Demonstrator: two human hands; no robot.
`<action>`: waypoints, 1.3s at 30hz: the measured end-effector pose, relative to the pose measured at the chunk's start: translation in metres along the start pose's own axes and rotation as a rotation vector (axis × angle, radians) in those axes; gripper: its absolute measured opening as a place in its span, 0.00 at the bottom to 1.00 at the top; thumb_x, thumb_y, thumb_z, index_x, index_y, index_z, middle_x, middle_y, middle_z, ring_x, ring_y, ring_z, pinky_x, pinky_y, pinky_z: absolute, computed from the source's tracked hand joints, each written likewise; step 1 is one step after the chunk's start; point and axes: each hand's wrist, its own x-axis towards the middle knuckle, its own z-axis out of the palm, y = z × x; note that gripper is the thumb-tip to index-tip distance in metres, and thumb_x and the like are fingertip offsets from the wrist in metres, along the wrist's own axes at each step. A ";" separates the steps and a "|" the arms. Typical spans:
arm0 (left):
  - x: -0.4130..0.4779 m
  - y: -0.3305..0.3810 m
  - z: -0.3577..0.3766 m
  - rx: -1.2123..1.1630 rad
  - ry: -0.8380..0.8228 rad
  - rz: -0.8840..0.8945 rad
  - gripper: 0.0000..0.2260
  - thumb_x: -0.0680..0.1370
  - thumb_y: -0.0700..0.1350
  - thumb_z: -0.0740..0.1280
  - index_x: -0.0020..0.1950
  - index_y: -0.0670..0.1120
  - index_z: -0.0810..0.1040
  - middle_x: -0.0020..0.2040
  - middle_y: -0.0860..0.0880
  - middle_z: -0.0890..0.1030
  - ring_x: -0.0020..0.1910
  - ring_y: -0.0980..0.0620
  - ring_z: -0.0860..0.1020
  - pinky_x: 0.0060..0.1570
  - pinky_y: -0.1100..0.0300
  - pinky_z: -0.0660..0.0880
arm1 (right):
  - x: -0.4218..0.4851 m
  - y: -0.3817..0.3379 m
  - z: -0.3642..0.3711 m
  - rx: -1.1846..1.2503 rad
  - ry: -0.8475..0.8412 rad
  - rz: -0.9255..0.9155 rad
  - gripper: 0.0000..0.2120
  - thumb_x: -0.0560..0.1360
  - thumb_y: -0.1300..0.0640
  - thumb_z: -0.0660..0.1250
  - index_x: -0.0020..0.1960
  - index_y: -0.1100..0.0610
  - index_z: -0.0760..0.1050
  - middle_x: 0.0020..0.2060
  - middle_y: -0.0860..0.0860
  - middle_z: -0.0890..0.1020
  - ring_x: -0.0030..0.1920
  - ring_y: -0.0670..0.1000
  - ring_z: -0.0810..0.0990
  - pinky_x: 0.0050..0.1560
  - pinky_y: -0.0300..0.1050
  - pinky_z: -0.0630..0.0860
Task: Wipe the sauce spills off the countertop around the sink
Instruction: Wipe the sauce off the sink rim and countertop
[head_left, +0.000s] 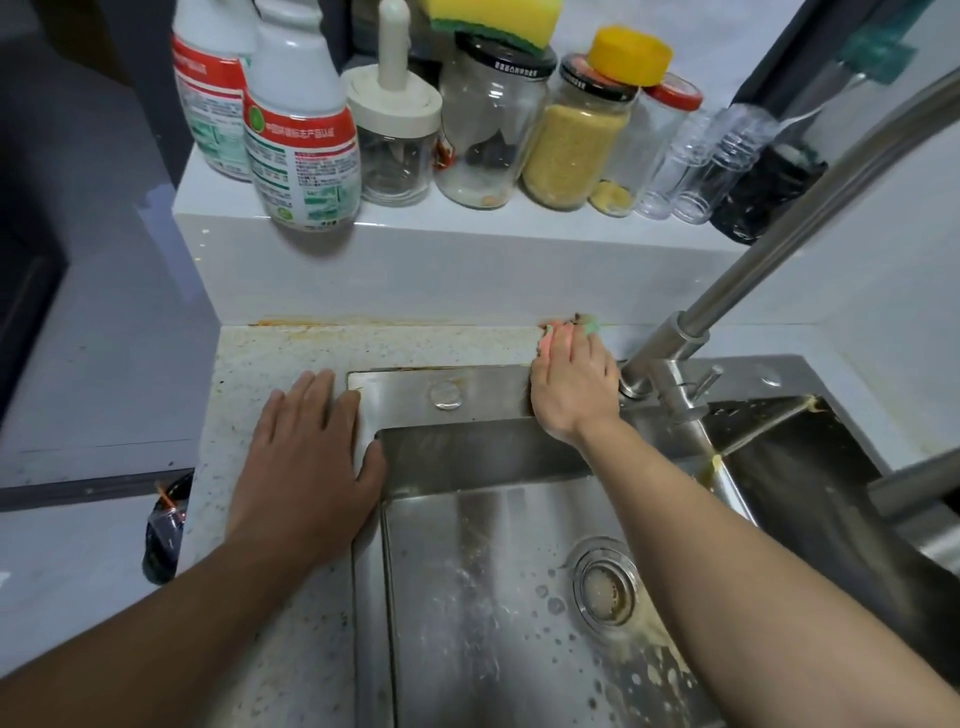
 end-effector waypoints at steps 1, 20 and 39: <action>0.000 0.000 0.000 0.001 -0.004 0.001 0.30 0.79 0.59 0.49 0.75 0.44 0.67 0.79 0.41 0.62 0.80 0.42 0.56 0.79 0.45 0.51 | -0.004 -0.008 0.003 0.007 -0.005 -0.043 0.29 0.86 0.47 0.43 0.84 0.56 0.45 0.84 0.54 0.48 0.83 0.56 0.43 0.82 0.56 0.40; 0.002 -0.003 0.006 -0.006 0.017 0.024 0.30 0.78 0.59 0.48 0.72 0.44 0.68 0.78 0.40 0.64 0.79 0.42 0.58 0.79 0.43 0.53 | -0.001 0.006 0.013 0.198 0.253 -0.038 0.21 0.85 0.53 0.51 0.74 0.59 0.70 0.69 0.59 0.74 0.70 0.62 0.69 0.73 0.54 0.62; 0.003 -0.004 0.008 0.004 0.027 0.046 0.30 0.79 0.59 0.49 0.73 0.42 0.69 0.78 0.40 0.64 0.79 0.42 0.57 0.79 0.44 0.52 | 0.018 -0.015 0.014 0.248 0.314 -0.043 0.15 0.79 0.64 0.58 0.60 0.55 0.79 0.58 0.58 0.80 0.63 0.61 0.74 0.68 0.52 0.65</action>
